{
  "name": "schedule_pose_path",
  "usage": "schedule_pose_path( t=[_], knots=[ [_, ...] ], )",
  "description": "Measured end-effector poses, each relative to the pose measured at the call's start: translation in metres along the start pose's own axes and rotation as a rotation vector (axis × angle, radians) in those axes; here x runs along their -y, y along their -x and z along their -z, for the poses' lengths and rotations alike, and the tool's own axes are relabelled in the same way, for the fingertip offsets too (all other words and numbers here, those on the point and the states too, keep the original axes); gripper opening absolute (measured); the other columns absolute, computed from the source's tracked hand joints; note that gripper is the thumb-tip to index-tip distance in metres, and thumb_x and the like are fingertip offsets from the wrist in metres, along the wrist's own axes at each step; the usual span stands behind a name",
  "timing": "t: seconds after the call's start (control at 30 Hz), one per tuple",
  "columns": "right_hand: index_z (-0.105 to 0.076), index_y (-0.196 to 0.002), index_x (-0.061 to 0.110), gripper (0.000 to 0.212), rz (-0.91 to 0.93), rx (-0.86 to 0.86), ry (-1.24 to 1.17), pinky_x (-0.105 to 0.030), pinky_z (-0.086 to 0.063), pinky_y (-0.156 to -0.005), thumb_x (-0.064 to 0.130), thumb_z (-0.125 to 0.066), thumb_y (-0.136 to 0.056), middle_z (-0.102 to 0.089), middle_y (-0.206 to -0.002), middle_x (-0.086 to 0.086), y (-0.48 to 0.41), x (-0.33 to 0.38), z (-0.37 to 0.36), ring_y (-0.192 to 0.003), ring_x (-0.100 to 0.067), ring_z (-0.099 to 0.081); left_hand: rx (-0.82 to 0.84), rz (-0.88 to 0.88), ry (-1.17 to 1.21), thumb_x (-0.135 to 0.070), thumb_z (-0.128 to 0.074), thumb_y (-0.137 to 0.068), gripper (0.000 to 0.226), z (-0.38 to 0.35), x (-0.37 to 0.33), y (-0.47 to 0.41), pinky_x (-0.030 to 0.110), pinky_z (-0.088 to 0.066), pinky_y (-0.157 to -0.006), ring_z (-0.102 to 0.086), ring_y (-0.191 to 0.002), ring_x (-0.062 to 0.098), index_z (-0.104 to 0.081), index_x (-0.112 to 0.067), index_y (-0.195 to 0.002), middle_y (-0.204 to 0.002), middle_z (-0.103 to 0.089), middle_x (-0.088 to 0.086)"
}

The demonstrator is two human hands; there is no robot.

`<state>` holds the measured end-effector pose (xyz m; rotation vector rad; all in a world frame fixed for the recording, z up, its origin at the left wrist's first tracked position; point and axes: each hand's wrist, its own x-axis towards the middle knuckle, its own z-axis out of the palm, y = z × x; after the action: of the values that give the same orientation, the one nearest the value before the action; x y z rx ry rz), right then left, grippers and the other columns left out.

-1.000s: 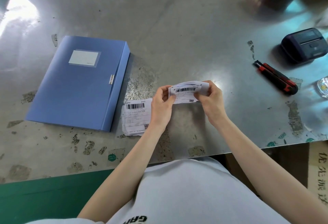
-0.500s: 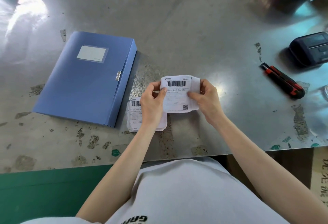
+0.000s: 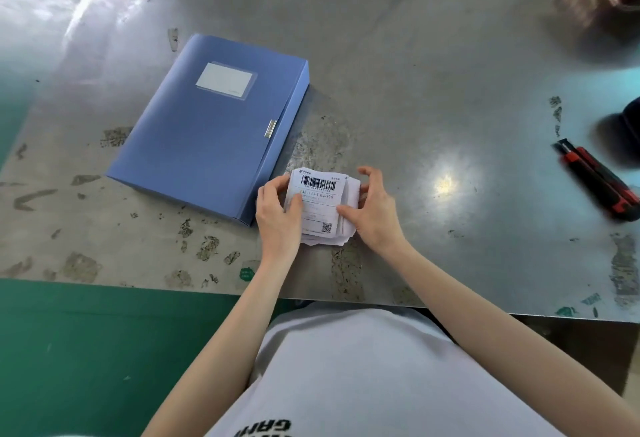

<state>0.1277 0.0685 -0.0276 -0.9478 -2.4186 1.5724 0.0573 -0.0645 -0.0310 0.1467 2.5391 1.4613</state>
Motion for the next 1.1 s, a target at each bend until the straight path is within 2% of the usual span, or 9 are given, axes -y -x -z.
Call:
schedule_pose_path(
  t=[0.17, 0.27, 0.43, 0.53, 0.6, 0.77, 0.87, 1.0, 1.1],
  knots=[
    [-0.033, -0.134, 0.008, 0.069, -0.033, 0.007, 0.069, -0.031, -0.045, -0.094, 0.013, -0.074, -0.078, -0.047, -0.129, -0.011, 0.001, -0.003, 0.001, -0.106, -0.019, -0.052, 0.081, 0.190, -0.034, -0.014, -0.061, -0.089, 0.057, -0.003, 0.007, 0.007, 0.035, -0.035, -0.102, -0.039, -0.121, 0.021, -0.034, -0.009, -0.139, -0.136, -0.036, 0.012],
    [-0.032, -0.134, 0.009, 0.068, -0.104, 0.047, -0.019, -0.037, -0.046, -0.096, 0.012, -0.073, -0.080, -0.054, -0.126, -0.012, 0.002, -0.003, -0.002, -0.114, -0.026, -0.054, 0.073, 0.212, 0.016, -0.015, -0.062, -0.088, 0.054, -0.004, 0.005, 0.006, 0.028, -0.036, -0.090, -0.040, -0.111, 0.013, -0.037, -0.011, -0.135, -0.132, -0.041, 0.007],
    [-0.028, -0.138, 0.014, 0.075, -0.204, -0.015, -0.186, -0.029, -0.046, -0.086, 0.011, -0.074, -0.080, -0.055, -0.125, -0.008, 0.005, -0.004, -0.002, -0.106, -0.020, -0.056, 0.070, 0.371, 0.158, -0.019, -0.066, -0.086, 0.052, -0.007, 0.000, -0.004, 0.036, -0.051, -0.086, -0.057, -0.106, 0.021, -0.038, -0.014, -0.130, -0.120, -0.055, 0.004],
    [-0.029, -0.137, 0.016, 0.075, -0.269, -0.032, -0.303, -0.037, -0.052, -0.089, 0.010, -0.075, -0.078, -0.057, -0.124, -0.008, 0.003, -0.007, 0.003, -0.105, -0.021, -0.060, 0.118, 0.447, 0.224, -0.019, -0.068, -0.085, 0.053, -0.011, -0.008, -0.010, 0.029, -0.050, -0.074, -0.061, -0.096, 0.019, -0.040, -0.013, -0.129, -0.111, -0.058, 0.002],
    [-0.030, -0.134, 0.018, 0.074, -0.293, -0.043, -0.363, -0.040, -0.054, -0.088, 0.011, -0.077, -0.077, -0.059, -0.119, -0.007, 0.001, -0.009, 0.008, -0.104, -0.022, -0.062, 0.169, 0.461, 0.255, -0.013, -0.067, -0.084, 0.044, -0.015, -0.014, -0.014, 0.033, -0.054, -0.076, -0.065, -0.096, 0.021, -0.048, -0.011, -0.124, -0.112, -0.063, 0.005],
    [-0.040, -0.126, 0.010, 0.067, -0.269, -0.119, -0.648, -0.043, -0.057, -0.084, 0.005, -0.079, -0.072, -0.062, -0.119, -0.010, -0.008, -0.003, 0.033, -0.105, -0.024, -0.065, 0.307, 0.246, 0.430, -0.004, -0.065, -0.085, 0.023, -0.023, -0.038, -0.013, 0.040, -0.058, -0.079, -0.069, -0.096, 0.024, -0.059, -0.015, -0.104, -0.107, -0.069, 0.009],
    [-0.048, -0.118, 0.006, 0.052, -0.094, -0.174, -0.644, -0.043, -0.058, -0.081, 0.003, -0.076, -0.075, -0.065, -0.115, -0.016, -0.010, 0.003, 0.053, -0.103, -0.028, -0.066, 0.346, 0.066, 0.464, -0.006, -0.066, -0.086, 0.018, -0.028, -0.049, -0.015, 0.039, -0.059, -0.078, -0.068, -0.097, 0.022, -0.058, -0.020, -0.093, -0.104, -0.070, 0.008],
    [-0.044, -0.123, 0.013, 0.055, 0.069, -0.206, -0.519, -0.027, -0.056, -0.075, 0.007, -0.075, -0.078, -0.060, -0.106, -0.006, -0.007, 0.000, 0.063, -0.092, -0.011, -0.064, 0.371, -0.051, 0.486, -0.002, -0.064, -0.085, 0.031, -0.033, -0.049, -0.015, 0.027, -0.053, -0.087, -0.064, -0.101, 0.012, -0.058, -0.030, -0.098, -0.103, -0.070, -0.005],
    [-0.033, -0.134, 0.017, 0.071, 0.049, -0.201, -0.418, -0.031, -0.053, -0.088, 0.002, -0.074, -0.077, -0.056, -0.107, -0.004, -0.007, -0.010, 0.056, -0.098, -0.015, -0.063, 0.414, -0.031, 0.443, 0.004, -0.062, -0.081, 0.049, -0.039, -0.041, -0.012, 0.018, -0.047, -0.084, -0.058, -0.104, 0.002, -0.053, -0.038, -0.106, -0.110, -0.062, -0.012]
  ],
)
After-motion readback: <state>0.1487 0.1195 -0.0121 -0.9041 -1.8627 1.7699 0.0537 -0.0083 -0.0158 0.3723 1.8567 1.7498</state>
